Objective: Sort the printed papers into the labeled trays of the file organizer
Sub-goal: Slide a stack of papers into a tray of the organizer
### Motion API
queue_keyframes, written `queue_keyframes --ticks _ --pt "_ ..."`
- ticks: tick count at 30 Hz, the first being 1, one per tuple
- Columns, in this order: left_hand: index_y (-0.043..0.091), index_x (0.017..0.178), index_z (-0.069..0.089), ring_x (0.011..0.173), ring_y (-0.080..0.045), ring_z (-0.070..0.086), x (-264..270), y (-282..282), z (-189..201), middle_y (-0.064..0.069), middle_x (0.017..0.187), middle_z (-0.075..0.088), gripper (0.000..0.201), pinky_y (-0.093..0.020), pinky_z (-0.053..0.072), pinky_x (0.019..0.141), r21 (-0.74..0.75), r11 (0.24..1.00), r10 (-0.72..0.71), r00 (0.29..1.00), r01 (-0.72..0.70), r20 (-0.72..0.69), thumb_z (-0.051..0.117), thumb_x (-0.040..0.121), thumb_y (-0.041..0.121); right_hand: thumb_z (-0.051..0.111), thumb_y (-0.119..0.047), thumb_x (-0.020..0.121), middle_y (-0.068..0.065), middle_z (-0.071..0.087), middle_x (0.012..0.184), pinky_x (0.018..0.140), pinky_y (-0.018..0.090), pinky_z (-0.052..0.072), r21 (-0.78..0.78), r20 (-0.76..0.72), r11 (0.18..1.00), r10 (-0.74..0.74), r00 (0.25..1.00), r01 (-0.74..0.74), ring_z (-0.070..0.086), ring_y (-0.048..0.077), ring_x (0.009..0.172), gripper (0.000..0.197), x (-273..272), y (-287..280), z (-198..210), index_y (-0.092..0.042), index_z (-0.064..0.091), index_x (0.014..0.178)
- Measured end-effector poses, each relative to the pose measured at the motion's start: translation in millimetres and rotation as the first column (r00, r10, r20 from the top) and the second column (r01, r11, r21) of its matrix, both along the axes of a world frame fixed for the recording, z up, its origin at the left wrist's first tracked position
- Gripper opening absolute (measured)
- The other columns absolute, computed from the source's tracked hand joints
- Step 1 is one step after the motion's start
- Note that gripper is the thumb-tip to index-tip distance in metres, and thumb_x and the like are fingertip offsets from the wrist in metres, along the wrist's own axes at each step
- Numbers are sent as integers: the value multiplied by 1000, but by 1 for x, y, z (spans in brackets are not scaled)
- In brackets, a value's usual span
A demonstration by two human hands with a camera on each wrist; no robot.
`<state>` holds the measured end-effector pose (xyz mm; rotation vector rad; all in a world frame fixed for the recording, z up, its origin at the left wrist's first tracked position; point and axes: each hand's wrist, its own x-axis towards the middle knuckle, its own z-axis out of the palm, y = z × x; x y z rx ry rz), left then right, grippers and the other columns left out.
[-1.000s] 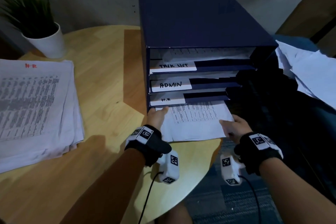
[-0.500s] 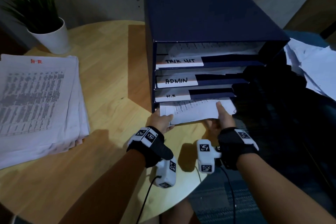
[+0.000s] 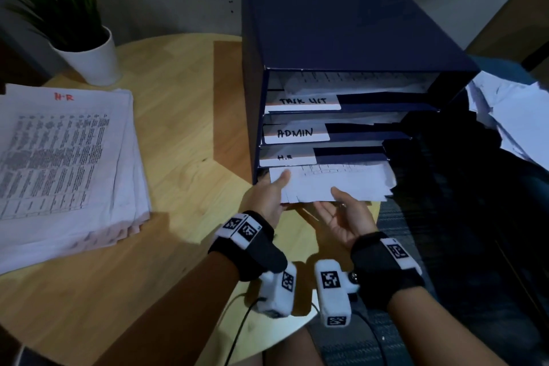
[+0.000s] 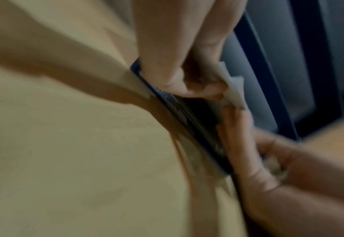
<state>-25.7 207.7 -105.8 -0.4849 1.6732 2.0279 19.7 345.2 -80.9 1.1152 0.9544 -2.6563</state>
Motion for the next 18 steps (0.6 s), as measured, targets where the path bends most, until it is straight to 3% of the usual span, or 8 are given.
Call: queue_keyframes --ticks 2,5,7,8,10,13,16,18 --pt "11 110 60 104 -28 60 -2 1 12 -12 111 67 30 -41 46 92 92 993 73 996 -68 -44 40 95 27 44 1 95 24 71 67 51 30 60 88 37 996 31 999 -34 73 26 59 8 -7 -2 7 3 51 96" --pt "6 97 58 101 -29 54 0 3 9 -15 105 61 34 -40 41 99 128 989 88 994 -80 -59 25 92 4 45 4 94 20 66 62 41 25 55 197 115 980 -8 993 -15 68 22 48 9 -17 -3 9 4 50 86" --pt "9 79 52 100 -21 45 -1 7 6 -9 107 46 36 -22 43 93 -112 994 -24 997 16 -70 23 91 -8 47 4 93 17 56 70 39 24 55 236 160 972 -46 986 7 63 23 54 12 -21 -1 9 2 49 82" --pt "9 77 52 99 -18 45 -2 8 5 -5 108 44 33 -16 43 77 -289 950 -143 987 116 -71 28 91 -9 48 3 93 15 53 73 41 24 55 225 170 974 -61 984 22 62 23 57 11 -22 2 7 1 49 82" --pt "7 94 60 105 -26 53 -4 8 3 -9 117 55 24 -21 42 79 -604 773 -380 905 195 -194 38 91 -2 48 2 93 15 54 74 41 24 55 170 177 984 -82 981 52 65 21 47 10 -21 7 3 2 49 84" --pt "9 134 47 129 -31 36 -6 9 2 -13 138 41 51 -36 33 109 -755 586 -634 746 294 -202 41 85 -2 46 2 94 18 66 63 39 23 53 64 150 994 -102 983 93 67 19 42 6 -19 10 -4 3 51 90" --pt "17 145 30 132 -33 29 -20 7 -1 -13 146 33 59 -41 27 112 -898 362 -743 659 249 -117 45 88 11 44 1 95 18 69 60 39 23 53 -1 127 996 -85 988 86 68 20 46 11 -19 8 -7 6 53 94" --pt "14 145 30 135 -31 29 -27 7 -7 -12 149 32 54 -38 25 113 -948 154 -835 550 279 26 44 94 23 44 -1 95 22 70 77 40 25 54 -36 127 996 -77 989 82 70 23 50 19 -18 7 -10 6 52 111"
